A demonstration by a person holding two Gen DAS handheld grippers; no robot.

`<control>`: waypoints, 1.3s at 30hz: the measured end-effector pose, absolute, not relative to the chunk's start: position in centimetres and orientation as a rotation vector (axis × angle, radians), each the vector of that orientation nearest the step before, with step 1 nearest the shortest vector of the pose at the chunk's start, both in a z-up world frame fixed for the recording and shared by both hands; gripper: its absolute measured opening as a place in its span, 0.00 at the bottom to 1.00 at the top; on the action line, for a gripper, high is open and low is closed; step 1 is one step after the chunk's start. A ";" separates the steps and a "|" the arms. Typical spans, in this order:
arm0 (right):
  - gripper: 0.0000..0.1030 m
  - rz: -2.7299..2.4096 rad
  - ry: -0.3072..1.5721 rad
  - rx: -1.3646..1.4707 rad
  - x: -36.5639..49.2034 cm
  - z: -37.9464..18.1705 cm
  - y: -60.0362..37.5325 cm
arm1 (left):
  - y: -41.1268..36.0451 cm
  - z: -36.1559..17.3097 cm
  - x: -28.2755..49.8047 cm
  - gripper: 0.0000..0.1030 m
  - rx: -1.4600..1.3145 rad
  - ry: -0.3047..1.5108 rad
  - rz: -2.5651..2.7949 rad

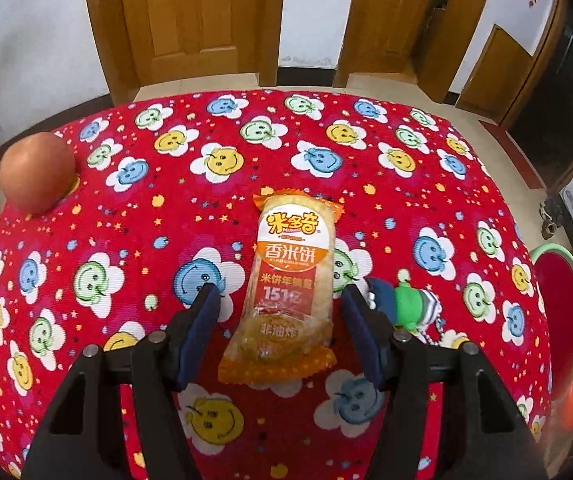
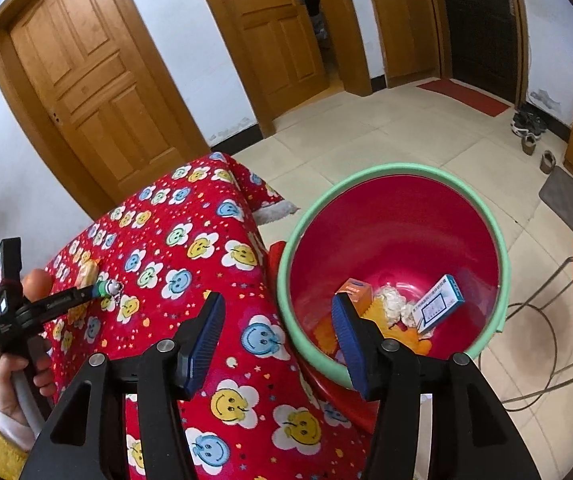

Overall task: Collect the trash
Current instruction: 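Move both open grippers back to the table toward the snack bag, then grasp the snack bag with the left gripper while the right grasps the green toy figure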

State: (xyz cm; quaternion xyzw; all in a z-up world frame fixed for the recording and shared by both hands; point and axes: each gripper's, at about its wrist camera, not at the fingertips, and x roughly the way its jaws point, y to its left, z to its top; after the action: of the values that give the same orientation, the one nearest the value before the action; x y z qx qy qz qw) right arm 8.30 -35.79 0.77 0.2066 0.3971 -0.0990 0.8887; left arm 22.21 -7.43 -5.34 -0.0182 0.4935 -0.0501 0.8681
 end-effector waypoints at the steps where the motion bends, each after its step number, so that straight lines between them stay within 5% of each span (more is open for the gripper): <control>1: 0.55 -0.203 0.828 0.426 8.5 0.7 -35.7 | -7.5 -5.4 22.2 0.61 -0.033 1.025 -0.103; 7: 0.55 -0.188 0.838 0.412 9.1 0.7 -34.8 | -7.8 -5.1 22.2 0.40 -0.023 1.011 -0.106; 39: 0.55 0.032 0.921 0.302 19.0 -0.9 -20.6 | -0.3 -3.4 16.7 0.38 -0.135 0.931 -0.034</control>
State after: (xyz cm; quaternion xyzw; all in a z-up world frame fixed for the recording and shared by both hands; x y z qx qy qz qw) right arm 19.04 -20.63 -0.87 0.1452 0.4425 0.0156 0.8848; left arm 16.68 -0.26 -3.43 -0.0649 0.4484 -0.0166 0.8913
